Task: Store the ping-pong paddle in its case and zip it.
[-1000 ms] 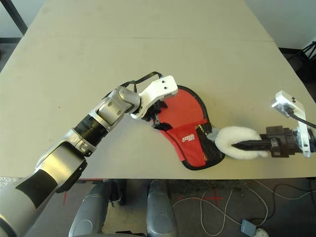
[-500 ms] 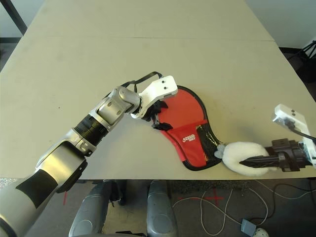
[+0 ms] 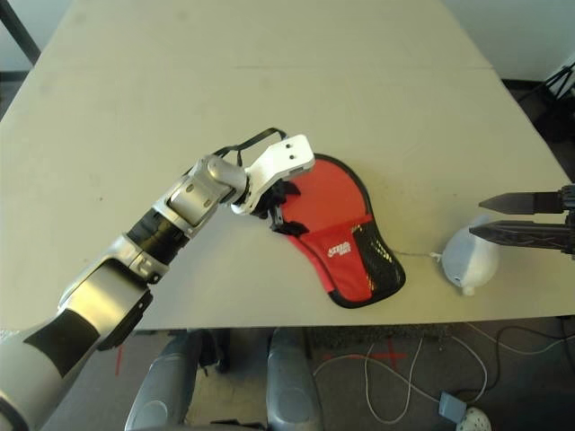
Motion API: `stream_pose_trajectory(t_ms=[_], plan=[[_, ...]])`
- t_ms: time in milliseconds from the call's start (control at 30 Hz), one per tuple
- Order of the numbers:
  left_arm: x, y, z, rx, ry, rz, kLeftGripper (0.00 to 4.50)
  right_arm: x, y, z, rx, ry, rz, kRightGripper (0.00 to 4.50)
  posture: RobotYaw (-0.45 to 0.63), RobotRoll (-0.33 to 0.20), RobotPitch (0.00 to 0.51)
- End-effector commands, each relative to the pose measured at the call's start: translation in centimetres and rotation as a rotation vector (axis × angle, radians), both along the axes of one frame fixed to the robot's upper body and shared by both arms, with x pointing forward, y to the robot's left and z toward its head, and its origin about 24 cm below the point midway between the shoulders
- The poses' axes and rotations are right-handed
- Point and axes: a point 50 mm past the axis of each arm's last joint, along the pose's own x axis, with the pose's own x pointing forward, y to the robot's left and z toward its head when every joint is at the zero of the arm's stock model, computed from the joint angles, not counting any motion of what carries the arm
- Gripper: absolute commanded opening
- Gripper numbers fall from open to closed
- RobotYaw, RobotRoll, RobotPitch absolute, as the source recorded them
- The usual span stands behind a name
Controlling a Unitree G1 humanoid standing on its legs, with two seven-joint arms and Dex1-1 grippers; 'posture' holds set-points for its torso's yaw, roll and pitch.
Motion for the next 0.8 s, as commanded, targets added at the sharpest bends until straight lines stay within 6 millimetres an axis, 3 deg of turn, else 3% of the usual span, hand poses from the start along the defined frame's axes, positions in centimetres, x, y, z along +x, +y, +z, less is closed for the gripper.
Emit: stream_pose_trajectory(t_ms=[33, 200, 367, 467, 700, 800], plan=[[0.7, 1.4, 2.7, -0.222, -0.068, 0.109, 4.50, 2.0, -0.6, -0.5, 0.030, -0.202, -0.172, 4.49, -0.23, 0.000, 0.294], [1.6, 5.1, 6.3, -0.494, -0.210, 0.280, 4.50, 4.5, 0.1, -2.1, 0.112, -0.395, -0.315, 4.49, -0.20, 0.000, 0.286], [2.4, 9.7, 8.0, -0.651, -0.309, 0.529, 4.50, 5.9, 0.8, -3.4, 0.161, -0.502, -0.414, 4.49, -0.17, 0.000, 0.278], [2.8, 12.6, 7.7, -0.677, -0.349, 0.679, 4.50, 6.4, 0.9, -3.5, 0.173, -0.555, -0.470, 4.49, -0.16, 0.000, 0.272], [2.1, 20.3, 3.8, -0.591, -0.452, 1.018, 4.50, 7.1, 0.5, -3.5, 0.163, -0.675, -0.628, 4.49, -0.13, 0.000, 0.264], [1.6, 22.0, 2.6, -0.573, -0.468, 1.097, 4.50, 7.3, 0.5, -3.7, 0.154, -0.697, -0.662, 4.49, -0.12, 0.000, 0.263]])
